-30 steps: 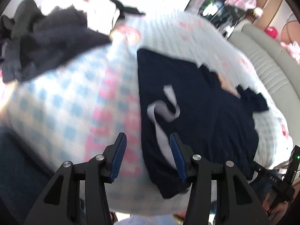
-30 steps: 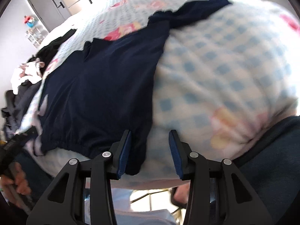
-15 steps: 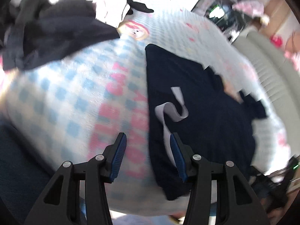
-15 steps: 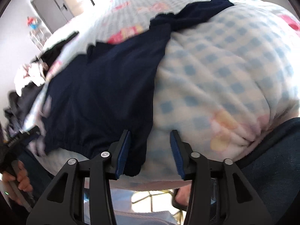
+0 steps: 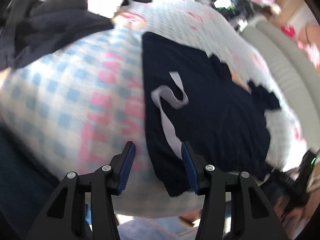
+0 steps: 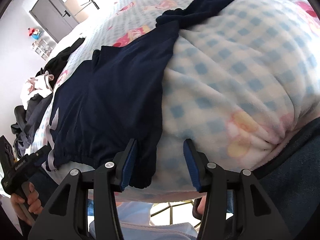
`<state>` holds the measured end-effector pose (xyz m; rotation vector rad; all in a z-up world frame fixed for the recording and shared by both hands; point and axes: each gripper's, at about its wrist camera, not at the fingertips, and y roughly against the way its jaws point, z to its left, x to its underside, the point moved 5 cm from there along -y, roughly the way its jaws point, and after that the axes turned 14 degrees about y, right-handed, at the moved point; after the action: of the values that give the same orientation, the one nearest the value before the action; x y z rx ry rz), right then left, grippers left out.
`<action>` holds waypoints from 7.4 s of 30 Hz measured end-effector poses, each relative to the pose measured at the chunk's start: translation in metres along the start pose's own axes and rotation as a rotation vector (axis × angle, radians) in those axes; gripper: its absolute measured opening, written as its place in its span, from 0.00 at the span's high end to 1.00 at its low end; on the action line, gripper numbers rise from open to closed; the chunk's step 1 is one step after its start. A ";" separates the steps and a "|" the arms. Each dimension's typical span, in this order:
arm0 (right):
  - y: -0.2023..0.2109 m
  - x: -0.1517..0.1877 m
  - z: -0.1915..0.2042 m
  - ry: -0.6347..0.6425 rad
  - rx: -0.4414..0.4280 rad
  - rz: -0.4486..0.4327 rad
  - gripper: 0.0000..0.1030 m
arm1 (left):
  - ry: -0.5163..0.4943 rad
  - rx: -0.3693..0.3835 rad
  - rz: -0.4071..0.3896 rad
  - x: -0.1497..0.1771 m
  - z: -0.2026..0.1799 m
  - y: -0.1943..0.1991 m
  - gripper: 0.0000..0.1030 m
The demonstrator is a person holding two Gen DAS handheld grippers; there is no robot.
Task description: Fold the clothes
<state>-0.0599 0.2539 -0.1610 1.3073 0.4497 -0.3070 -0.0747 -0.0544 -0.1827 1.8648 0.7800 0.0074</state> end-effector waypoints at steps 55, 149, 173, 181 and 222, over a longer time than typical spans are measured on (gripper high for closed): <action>0.010 -0.045 0.011 -0.042 -0.235 -0.067 0.58 | -0.143 0.356 0.128 -0.001 -0.098 -0.009 0.51; -0.060 -0.025 0.120 0.144 -0.331 0.128 0.47 | 0.181 0.423 0.083 -0.014 0.004 0.009 0.86; -0.057 -0.027 0.120 0.179 -0.275 0.104 0.46 | 0.099 0.240 0.076 -0.006 0.009 0.004 0.84; -0.049 -0.035 0.109 0.059 -0.417 0.050 0.46 | 0.154 0.339 -0.018 -0.018 0.014 0.029 0.73; -0.073 -0.026 0.147 0.257 -0.311 0.083 0.44 | 0.062 0.151 0.040 0.003 0.010 0.011 0.58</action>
<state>-0.0953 0.0933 -0.1818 1.0600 0.6313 0.0036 -0.0639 -0.0635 -0.1790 2.0319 0.8042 0.0327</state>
